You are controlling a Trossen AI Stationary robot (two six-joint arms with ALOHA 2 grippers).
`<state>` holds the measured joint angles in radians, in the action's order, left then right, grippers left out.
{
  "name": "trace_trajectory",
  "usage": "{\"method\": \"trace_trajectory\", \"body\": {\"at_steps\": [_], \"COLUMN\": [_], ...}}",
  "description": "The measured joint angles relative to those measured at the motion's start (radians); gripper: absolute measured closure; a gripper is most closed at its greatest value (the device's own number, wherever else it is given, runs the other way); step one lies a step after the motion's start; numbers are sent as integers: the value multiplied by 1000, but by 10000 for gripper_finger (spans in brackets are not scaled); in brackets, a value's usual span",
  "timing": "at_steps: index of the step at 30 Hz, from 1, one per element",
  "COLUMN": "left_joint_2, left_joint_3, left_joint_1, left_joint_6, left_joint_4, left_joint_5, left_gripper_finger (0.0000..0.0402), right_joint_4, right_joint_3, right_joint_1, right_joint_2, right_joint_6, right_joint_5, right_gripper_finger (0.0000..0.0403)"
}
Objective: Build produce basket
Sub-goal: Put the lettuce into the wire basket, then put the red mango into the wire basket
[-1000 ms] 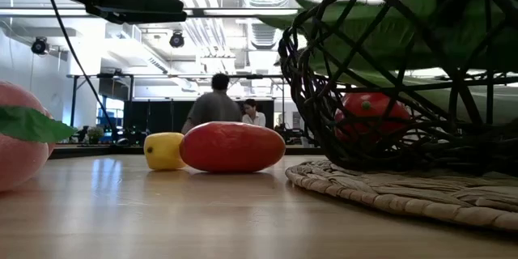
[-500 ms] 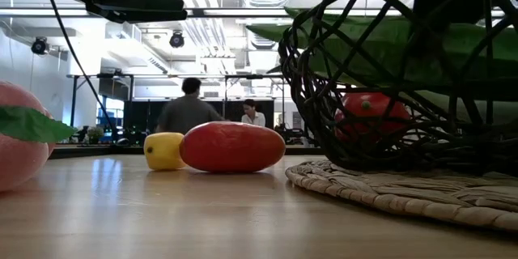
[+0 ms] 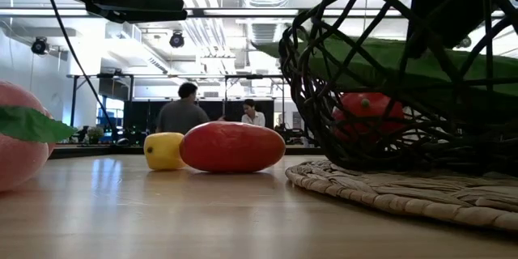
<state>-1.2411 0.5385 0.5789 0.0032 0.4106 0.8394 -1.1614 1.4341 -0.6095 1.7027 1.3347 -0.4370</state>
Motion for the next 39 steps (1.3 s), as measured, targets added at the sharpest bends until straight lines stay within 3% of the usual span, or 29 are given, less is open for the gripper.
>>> {"method": "trace_trajectory", "body": {"at_steps": [5,10,13,17,21,25,28,31,39], "left_joint_2": [0,17,40,94,169,260,306,322,283], "left_joint_3": [1,30,43,66,76,77,68,33,-24], "left_joint_1": [1,37,81,153,240,304,315,314,314], "left_joint_6": [0,20,59,48,-110,-431,-685,-838,-915], "left_joint_4": [-1,0,-13,-102,-326,-623,-809,-893,-881], "left_joint_5": [0,0,2,19,146,222,225,216,213], "left_gripper_finger": [128,128,128,128,128,128,128,128,128], "right_joint_4": [-16,-17,70,357,653,813,763,614,221], "right_joint_3": [38,129,180,190,186,186,240,343,673], "right_joint_1": [-1,-23,-41,-35,33,142,226,303,408], "right_joint_2": [-31,-56,-53,-32,28,115,193,274,526], "right_joint_6": [-11,-67,-263,-655,-997,-1163,-1188,-1195,-1275], "right_joint_5": [13,-49,-160,-240,-179,-33,28,98,215], "right_gripper_finger": [59,58,66,73,74,74,74,74,74]}}
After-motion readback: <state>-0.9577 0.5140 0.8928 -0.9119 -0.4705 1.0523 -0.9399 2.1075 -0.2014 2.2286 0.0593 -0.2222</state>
